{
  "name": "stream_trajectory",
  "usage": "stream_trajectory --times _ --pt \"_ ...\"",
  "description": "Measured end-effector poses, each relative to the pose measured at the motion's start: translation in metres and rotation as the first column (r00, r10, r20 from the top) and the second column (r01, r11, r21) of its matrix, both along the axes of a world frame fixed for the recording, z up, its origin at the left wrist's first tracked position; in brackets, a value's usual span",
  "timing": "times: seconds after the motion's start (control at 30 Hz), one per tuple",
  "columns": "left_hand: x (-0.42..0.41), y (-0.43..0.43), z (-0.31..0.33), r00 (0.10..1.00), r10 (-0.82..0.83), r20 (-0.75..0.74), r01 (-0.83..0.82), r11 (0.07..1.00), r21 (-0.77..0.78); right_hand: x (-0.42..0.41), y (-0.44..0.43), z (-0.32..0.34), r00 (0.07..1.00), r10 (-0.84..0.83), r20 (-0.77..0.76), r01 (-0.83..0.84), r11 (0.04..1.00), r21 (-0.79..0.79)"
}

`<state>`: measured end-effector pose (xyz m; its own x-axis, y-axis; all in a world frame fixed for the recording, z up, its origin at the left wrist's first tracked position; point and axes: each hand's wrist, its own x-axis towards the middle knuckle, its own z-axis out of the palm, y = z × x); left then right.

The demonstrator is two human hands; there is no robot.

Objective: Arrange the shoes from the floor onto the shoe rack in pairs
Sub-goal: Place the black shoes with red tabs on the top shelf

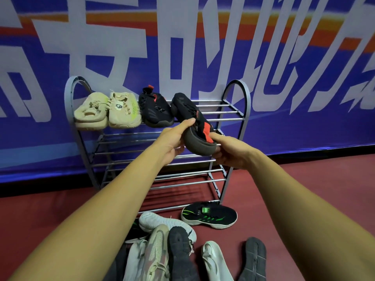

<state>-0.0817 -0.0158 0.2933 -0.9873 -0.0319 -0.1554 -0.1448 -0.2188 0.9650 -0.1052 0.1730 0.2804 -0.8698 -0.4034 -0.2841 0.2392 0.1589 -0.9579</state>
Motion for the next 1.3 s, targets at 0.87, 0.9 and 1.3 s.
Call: stream_trajectory --times 0.87,0.9,1.3 --pt "-0.039 0.003 -0.017 0.977 0.144 0.156 -0.182 0.947 0.264 -0.031 -0.04 -0.009 0.945 -0.291 -0.15 0.281 0.956 -0.082" --pt "-0.04 0.003 -0.017 0.979 0.141 0.147 -0.176 0.948 0.265 -0.032 -0.041 -0.009 0.937 -0.313 -0.157 0.3 0.949 -0.101" --pt "-0.049 0.0 -0.016 0.981 0.157 0.114 -0.179 0.959 0.219 -0.049 -0.054 -0.011 0.899 -0.374 -0.228 0.339 0.924 -0.177"
